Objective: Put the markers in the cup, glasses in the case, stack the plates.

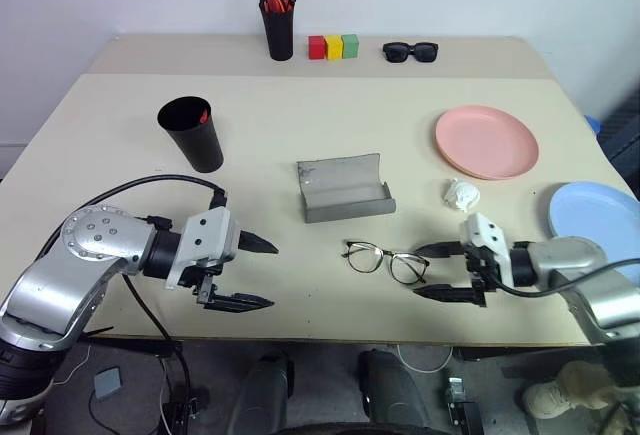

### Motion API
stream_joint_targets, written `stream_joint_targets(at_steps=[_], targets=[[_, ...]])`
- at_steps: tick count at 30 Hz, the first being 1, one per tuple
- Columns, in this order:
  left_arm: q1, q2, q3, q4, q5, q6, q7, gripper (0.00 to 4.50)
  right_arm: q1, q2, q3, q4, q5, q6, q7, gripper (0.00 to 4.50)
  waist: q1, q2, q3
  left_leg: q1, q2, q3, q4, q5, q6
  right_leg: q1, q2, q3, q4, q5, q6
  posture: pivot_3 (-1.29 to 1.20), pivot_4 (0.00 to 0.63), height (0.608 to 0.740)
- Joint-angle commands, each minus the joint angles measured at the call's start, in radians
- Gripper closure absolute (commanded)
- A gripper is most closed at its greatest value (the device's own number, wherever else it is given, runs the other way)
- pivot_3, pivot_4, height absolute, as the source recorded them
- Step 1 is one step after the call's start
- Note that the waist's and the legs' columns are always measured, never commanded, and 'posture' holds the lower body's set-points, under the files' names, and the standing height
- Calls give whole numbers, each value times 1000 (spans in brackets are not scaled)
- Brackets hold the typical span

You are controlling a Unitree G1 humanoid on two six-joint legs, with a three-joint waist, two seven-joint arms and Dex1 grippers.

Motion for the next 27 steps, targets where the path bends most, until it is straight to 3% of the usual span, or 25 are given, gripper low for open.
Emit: stream_joint_targets(at_steps=[1, 8, 21, 27], targets=[[7, 8, 21, -41, -17, -3, 33, 678, -100, 50, 20, 54, -14, -40, 20, 698, 0, 0, 0, 0, 0, 0, 0, 0, 0, 0, 0, 0, 0, 1, 1, 0, 150, 740], [22, 15, 22, -57, -31, 0, 66, 678, -166, 56, 46, 74, -22, -8, 72, 698, 4, 0, 0, 0, 0, 0, -1, 0, 0, 0, 0, 0, 0, 1, 3, 0, 150, 740], [11, 17, 5, -58, -48, 6, 91, 678, -172, 19, 46, -91, 8, 180, 64, 698, 2, 0, 0, 0, 0, 0, -1, 0, 0, -1, 0, 0, 0, 1, 3, 0, 150, 740], [2, 11, -10, -48, -38, -2, 100, 678, -162, 31, 55, -80, -8, 183, 58, 698, 2, 0, 0, 0, 0, 0, -1, 0, 0, -1, 0, 0, 0, 1, 2, 0, 150, 740]])
